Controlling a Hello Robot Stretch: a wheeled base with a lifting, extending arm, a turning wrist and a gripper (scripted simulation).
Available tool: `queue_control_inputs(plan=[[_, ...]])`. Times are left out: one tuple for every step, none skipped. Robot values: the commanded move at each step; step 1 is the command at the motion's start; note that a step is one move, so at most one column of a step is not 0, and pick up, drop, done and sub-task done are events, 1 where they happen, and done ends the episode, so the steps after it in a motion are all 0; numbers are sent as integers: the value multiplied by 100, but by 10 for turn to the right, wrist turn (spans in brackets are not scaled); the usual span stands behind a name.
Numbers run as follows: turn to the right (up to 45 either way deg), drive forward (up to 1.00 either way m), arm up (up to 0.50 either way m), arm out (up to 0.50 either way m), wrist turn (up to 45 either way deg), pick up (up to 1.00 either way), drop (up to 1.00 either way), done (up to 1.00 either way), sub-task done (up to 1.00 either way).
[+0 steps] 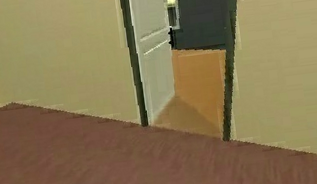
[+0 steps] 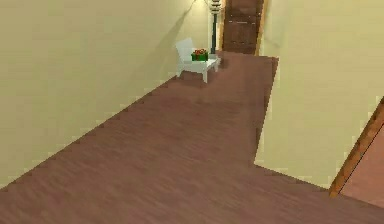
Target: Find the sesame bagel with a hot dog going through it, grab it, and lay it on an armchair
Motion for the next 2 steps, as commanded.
queue_control_inputs(plan=[[0,100,0,0,0,0,0,0,0],[0,30,0,0,0,0,0,0,0]])
